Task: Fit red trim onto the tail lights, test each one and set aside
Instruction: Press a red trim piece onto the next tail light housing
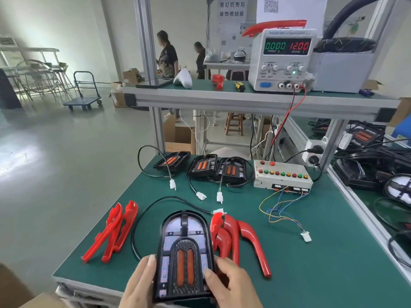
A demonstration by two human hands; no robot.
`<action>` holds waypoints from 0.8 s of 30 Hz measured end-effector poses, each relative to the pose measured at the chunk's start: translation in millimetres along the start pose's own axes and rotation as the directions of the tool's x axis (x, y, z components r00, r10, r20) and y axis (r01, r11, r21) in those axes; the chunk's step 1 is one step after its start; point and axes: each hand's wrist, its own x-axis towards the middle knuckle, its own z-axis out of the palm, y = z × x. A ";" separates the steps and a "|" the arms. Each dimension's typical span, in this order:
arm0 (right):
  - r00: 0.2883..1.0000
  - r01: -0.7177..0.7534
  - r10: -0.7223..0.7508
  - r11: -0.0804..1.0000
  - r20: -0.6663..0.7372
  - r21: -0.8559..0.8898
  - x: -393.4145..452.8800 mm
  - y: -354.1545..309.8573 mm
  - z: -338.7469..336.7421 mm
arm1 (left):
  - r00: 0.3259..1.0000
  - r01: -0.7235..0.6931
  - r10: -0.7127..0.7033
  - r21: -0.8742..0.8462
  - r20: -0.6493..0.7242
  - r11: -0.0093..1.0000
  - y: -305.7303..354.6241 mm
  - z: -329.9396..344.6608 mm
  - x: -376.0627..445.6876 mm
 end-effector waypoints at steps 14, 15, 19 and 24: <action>0.905 -0.332 0.107 0.780 -0.411 -0.530 20.2 34.0 -71.8 | 0.857 0.440 -0.507 -0.389 -0.086 0.809 -25.1 -2.1 64.8; 0.915 -0.339 0.129 0.758 -0.381 -0.557 21.8 37.4 -72.9 | 0.867 0.426 -0.494 -0.410 -0.069 0.806 -23.5 -1.1 70.2; 0.934 -0.341 0.161 0.671 -0.319 -0.659 30.0 41.3 -68.4 | 0.865 0.443 -0.501 -0.472 0.004 0.762 -34.0 2.1 89.3; 0.921 -0.365 0.145 0.651 -0.362 -0.665 36.9 43.3 -69.5 | 0.868 0.460 -0.490 -0.505 0.081 0.730 -38.5 20.1 97.7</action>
